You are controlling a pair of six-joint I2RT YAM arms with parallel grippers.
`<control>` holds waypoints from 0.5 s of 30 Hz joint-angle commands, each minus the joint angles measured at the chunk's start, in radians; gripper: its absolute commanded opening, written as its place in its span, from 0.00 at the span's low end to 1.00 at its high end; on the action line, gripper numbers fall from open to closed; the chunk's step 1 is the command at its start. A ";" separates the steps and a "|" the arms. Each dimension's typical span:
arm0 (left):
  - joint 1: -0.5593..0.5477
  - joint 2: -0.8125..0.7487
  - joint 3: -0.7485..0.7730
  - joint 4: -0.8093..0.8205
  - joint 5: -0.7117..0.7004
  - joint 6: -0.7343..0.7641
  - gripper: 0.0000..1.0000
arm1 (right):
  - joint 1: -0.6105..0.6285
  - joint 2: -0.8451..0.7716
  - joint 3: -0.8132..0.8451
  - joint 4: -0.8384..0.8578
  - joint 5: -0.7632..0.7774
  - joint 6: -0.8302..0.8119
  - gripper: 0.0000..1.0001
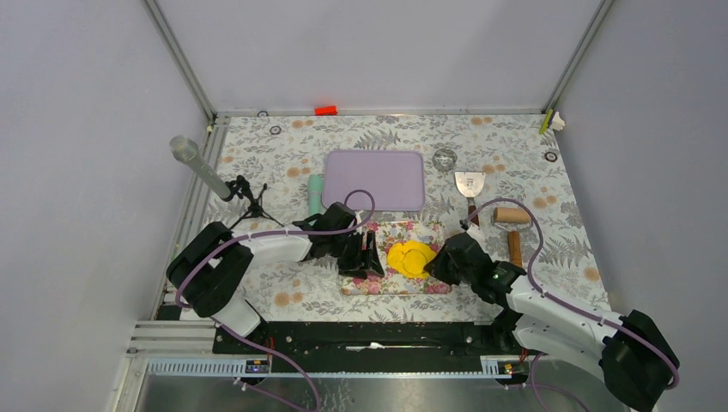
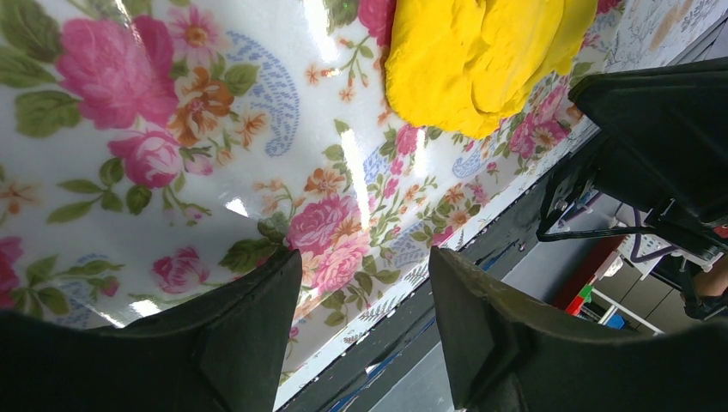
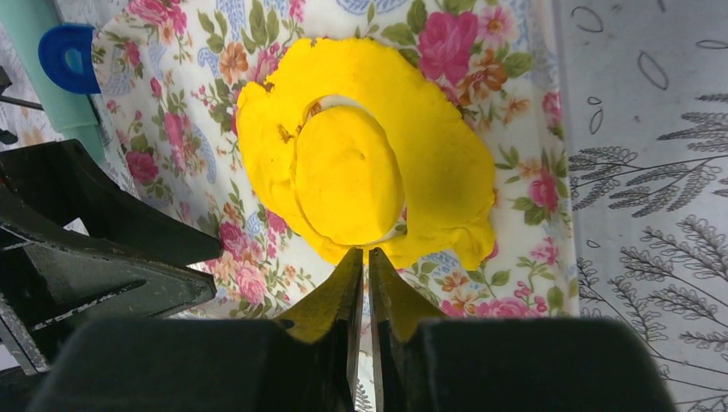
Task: Roll out the dumpling wrappers from the dough
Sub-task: Remove the dumpling wrapper from the work surface.
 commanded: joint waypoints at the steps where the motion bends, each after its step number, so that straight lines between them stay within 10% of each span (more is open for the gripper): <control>1: -0.007 0.074 -0.078 -0.185 -0.185 0.066 0.65 | -0.004 0.022 -0.018 0.061 -0.041 -0.012 0.13; 15: -0.007 0.076 -0.075 -0.188 -0.181 0.070 0.65 | -0.004 0.077 -0.049 0.095 -0.012 -0.009 0.13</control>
